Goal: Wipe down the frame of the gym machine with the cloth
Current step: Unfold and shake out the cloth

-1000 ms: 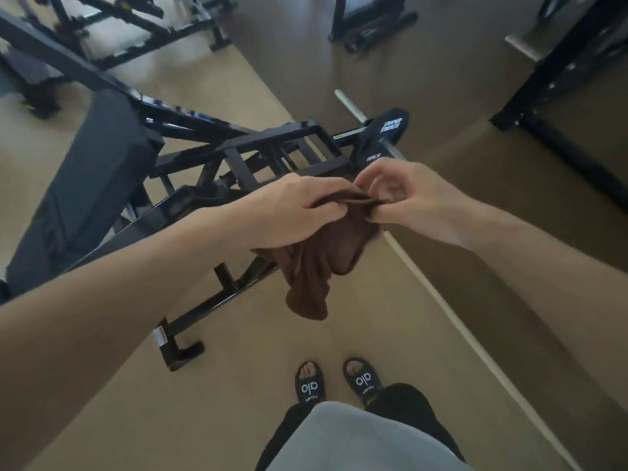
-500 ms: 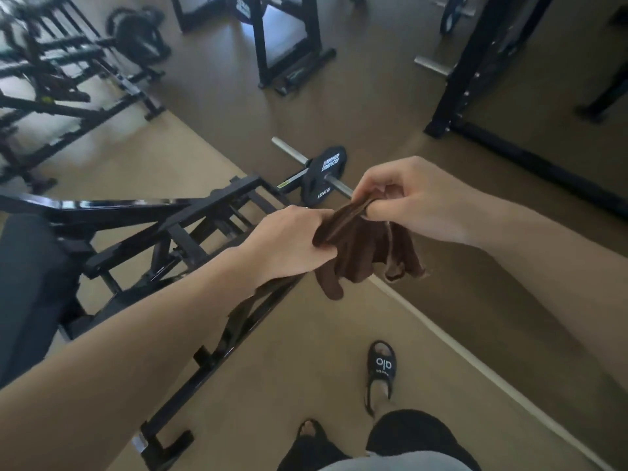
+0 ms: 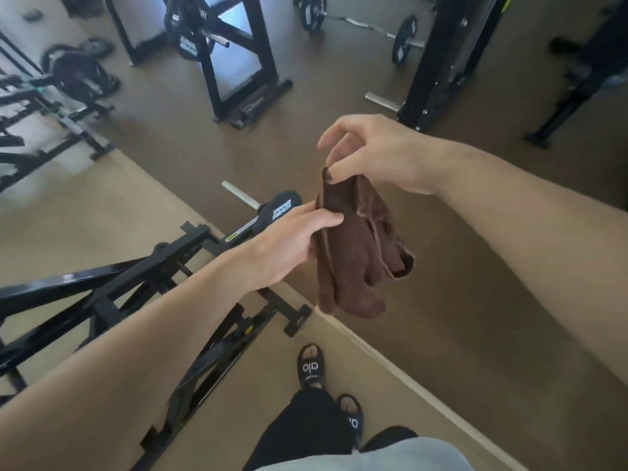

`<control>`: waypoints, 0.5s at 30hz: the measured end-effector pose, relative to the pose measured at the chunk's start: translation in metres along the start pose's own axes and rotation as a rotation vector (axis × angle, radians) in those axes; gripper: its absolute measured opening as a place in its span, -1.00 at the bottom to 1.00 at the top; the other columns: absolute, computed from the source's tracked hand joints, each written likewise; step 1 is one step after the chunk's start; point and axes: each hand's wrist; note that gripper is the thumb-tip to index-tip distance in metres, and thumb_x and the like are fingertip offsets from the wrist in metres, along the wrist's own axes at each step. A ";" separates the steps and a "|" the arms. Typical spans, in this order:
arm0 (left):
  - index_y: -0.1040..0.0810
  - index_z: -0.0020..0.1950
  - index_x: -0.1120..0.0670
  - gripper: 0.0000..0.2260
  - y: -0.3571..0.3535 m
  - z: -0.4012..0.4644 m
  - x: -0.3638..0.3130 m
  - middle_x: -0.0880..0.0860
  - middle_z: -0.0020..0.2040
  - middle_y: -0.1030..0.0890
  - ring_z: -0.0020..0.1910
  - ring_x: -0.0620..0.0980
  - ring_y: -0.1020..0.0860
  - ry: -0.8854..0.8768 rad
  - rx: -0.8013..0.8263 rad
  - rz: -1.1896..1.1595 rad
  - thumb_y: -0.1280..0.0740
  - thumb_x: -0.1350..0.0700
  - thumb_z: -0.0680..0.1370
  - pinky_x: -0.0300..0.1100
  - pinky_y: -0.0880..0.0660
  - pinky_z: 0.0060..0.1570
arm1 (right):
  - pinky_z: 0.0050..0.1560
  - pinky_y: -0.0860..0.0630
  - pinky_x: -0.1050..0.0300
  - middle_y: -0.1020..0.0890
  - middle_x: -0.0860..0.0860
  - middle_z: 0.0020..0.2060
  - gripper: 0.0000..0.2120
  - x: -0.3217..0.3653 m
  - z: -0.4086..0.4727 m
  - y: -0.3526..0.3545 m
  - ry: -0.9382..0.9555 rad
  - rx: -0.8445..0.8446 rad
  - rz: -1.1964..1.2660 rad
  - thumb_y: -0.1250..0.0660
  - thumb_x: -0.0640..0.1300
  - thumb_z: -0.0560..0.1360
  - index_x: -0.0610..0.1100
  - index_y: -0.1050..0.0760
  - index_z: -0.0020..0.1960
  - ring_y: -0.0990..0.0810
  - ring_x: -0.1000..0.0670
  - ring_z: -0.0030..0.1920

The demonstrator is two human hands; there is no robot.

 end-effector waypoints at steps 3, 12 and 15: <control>-0.44 0.46 0.14 -0.61 0.006 0.037 -0.017 0.18 0.35 -0.59 0.37 0.18 -0.53 0.104 -0.005 -0.266 -0.26 0.02 0.66 0.14 -0.44 0.39 | 0.29 -0.41 0.02 -0.64 0.07 0.16 -0.67 -0.043 0.017 0.024 -0.163 0.115 0.264 -0.40 0.09 0.55 0.15 -0.53 0.30 -0.60 0.02 0.22; -0.53 0.40 0.15 -0.52 0.036 0.124 -0.079 0.15 0.28 -0.64 0.26 0.17 -0.60 0.274 0.018 -0.334 -0.30 -0.13 0.59 0.11 -0.39 0.41 | 0.50 -0.27 -0.16 -0.61 -0.13 0.33 -0.25 -0.177 0.023 -0.043 -0.380 0.043 1.251 -0.45 0.28 0.45 -0.07 -0.41 0.51 -0.56 -0.17 0.36; -0.52 0.42 0.12 -0.56 0.037 0.155 -0.104 0.15 0.32 -0.62 0.35 0.18 -0.55 0.267 -0.003 -0.327 -0.24 -0.09 0.64 0.11 -0.38 0.42 | 0.40 -0.38 -0.13 -0.56 -0.15 0.38 -0.44 -0.178 0.040 -0.043 -0.270 -0.048 1.413 -0.34 0.15 0.58 -0.12 -0.46 0.48 -0.54 -0.19 0.38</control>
Point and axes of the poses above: each hand's wrist, its own z-axis towards the middle knuckle, its own y-axis out of the back of the hand, x = y × z
